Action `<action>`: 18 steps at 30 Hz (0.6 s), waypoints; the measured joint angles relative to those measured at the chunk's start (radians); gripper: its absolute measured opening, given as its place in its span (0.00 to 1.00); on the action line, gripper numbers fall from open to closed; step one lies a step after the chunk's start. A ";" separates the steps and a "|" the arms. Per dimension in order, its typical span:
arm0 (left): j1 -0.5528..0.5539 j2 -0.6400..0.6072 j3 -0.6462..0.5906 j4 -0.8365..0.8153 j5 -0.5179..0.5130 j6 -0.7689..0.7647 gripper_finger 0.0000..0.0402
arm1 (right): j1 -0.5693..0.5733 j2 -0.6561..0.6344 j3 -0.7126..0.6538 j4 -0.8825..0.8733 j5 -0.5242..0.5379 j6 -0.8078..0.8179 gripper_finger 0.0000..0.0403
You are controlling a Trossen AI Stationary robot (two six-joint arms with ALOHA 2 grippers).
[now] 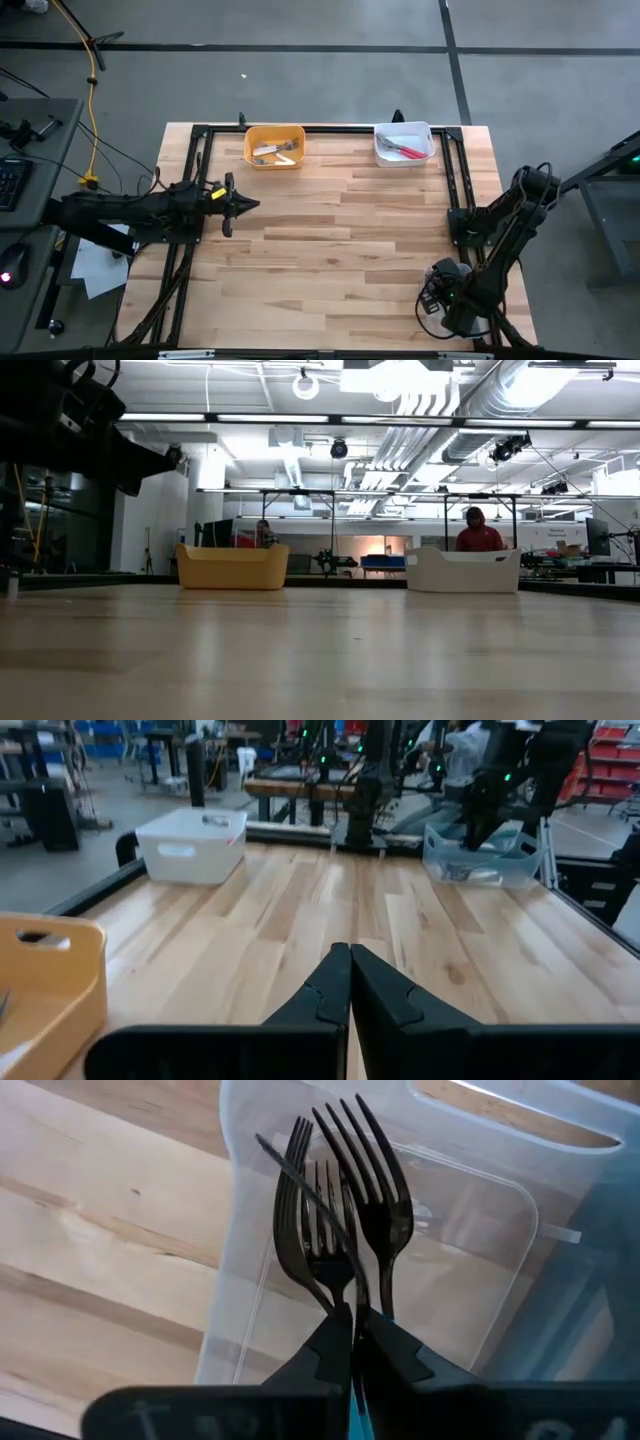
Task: Sort silverware by color (type)
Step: Put the blue fork into the transparent bin, then return to Home Position
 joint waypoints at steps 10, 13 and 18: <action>0.000 -0.143 0.001 -0.094 0.004 0.037 0.00 | 0.000 0.003 0.002 -0.056 -0.015 -0.062 0.26; 0.003 -0.190 0.001 -0.123 0.008 0.055 0.00 | 0.000 -0.017 0.002 -0.085 -0.031 -0.082 0.31; 0.029 -0.234 0.001 -0.125 0.028 0.078 0.00 | 0.000 -0.079 0.003 -0.143 -0.015 -0.123 0.31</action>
